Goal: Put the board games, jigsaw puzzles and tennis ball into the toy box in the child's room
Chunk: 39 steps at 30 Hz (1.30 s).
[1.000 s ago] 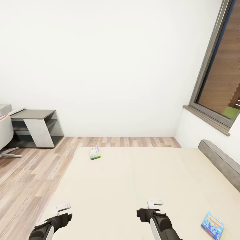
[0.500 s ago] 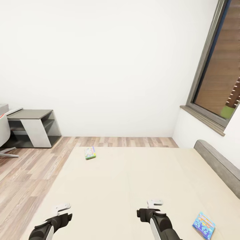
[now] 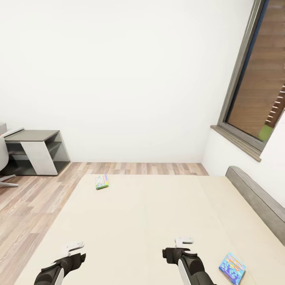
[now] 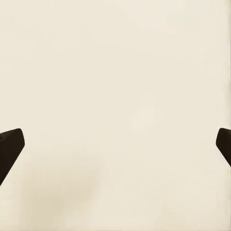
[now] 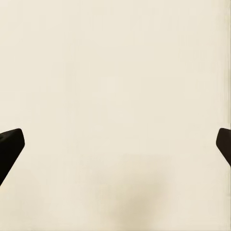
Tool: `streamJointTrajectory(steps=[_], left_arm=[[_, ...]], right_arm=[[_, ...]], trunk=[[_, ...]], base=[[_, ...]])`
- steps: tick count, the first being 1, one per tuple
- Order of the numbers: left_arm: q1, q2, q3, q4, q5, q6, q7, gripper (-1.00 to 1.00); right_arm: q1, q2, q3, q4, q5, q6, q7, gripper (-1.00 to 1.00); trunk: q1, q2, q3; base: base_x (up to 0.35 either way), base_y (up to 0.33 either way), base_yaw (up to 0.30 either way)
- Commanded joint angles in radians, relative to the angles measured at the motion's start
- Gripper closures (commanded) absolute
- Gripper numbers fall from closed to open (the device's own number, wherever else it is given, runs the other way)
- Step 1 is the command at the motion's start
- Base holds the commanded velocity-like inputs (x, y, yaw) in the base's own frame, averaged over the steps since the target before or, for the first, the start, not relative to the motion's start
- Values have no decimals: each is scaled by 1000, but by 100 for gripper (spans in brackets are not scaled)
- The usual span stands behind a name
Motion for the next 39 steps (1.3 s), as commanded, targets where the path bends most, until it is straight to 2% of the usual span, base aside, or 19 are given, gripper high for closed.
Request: streamJointTrajectory(steps=[1,39], left_arm=[[-1,0,2,-2,0,6,-3,-100],[-1,0,2,-2,0,6,-3,-100]], right_arm=[[-1,0,2,-1,-2,5,-6,-100],[-1,-1,2,-1,-2,5,-6,-100]], trunk=[[1,-2,-2],[1,-2,-2]], base=[[0,-173,0],[0,-170,0]])
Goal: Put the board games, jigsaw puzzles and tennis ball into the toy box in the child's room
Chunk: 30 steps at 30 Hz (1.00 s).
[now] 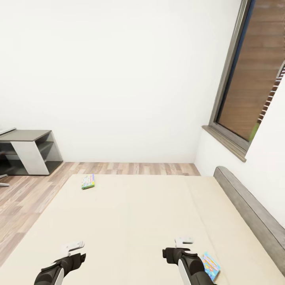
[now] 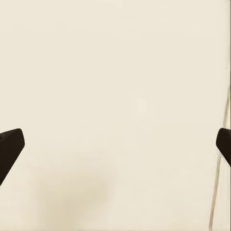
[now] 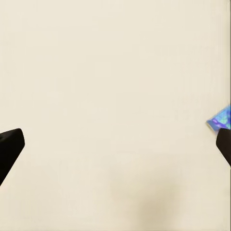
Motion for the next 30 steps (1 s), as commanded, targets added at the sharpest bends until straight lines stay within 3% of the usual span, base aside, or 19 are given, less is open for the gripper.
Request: streamJointTrajectory(steps=[1,11,30], left_arm=[[-1,0,2,-2,0,6,-3,-100],[-1,0,2,-2,0,6,-3,-100],[-1,0,2,-2,0,5,-3,-100]], right_arm=[[-1,0,2,-1,-2,5,-6,-100],[0,-1,2,-1,-2,5,-6,-100],[-1,0,2,-1,-2,5,-6,-100]], trunk=[[1,-2,-2],[1,-2,-2],[1,-2,-2]], base=[[0,-169,0],[0,-147,0],[0,-11,0]])
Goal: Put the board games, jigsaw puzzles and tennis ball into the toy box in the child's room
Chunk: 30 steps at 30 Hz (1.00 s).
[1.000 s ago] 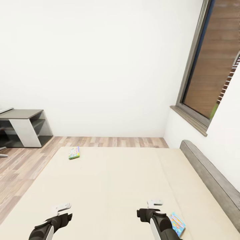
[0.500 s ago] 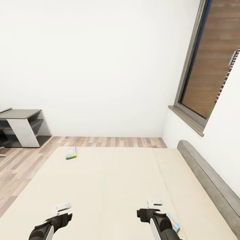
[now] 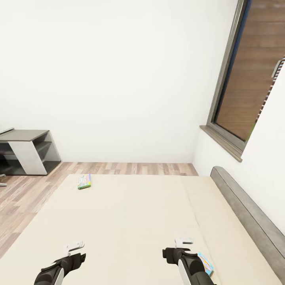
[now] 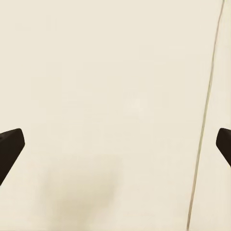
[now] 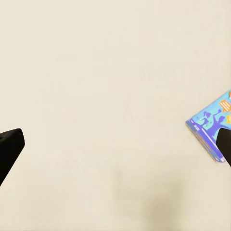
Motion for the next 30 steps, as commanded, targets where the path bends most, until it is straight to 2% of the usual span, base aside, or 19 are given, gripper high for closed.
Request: streamJointTrajectory(steps=[1,30], left_arm=[[-1,0,2,-2,0,6,-3,-100],[-1,0,2,-2,0,6,-3,-100]], right_arm=[[-1,0,2,-1,-2,5,-6,-100],[-1,0,2,2,5,4,-7,-100]], trunk=[[1,-2,-2],[1,-2,-2]], base=[[0,0,0],[0,0,0]])
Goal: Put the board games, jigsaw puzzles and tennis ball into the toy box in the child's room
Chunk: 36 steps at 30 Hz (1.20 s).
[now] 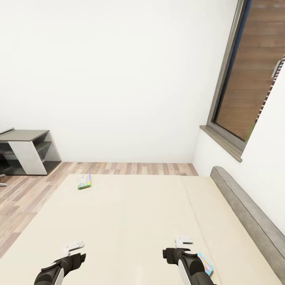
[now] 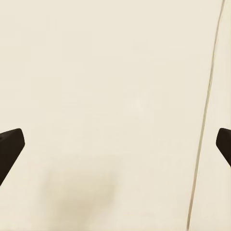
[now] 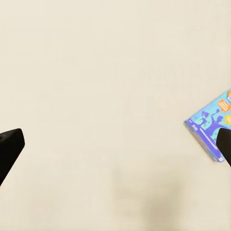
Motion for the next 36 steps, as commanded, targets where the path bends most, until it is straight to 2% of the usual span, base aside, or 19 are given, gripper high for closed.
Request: streamJointTrajectory(steps=[1,36], left_arm=[[-1,0,2,-2,0,6,-3,-100],[-1,0,2,-1,0,7,-3,-100]], right_arm=[[-1,0,2,-1,-1,5,-6,-100],[-1,0,2,-1,-6,5,-5,-100]], trunk=[[1,-2,-2],[1,-2,-2]], base=[[0,0,0],[-4,0,0]])
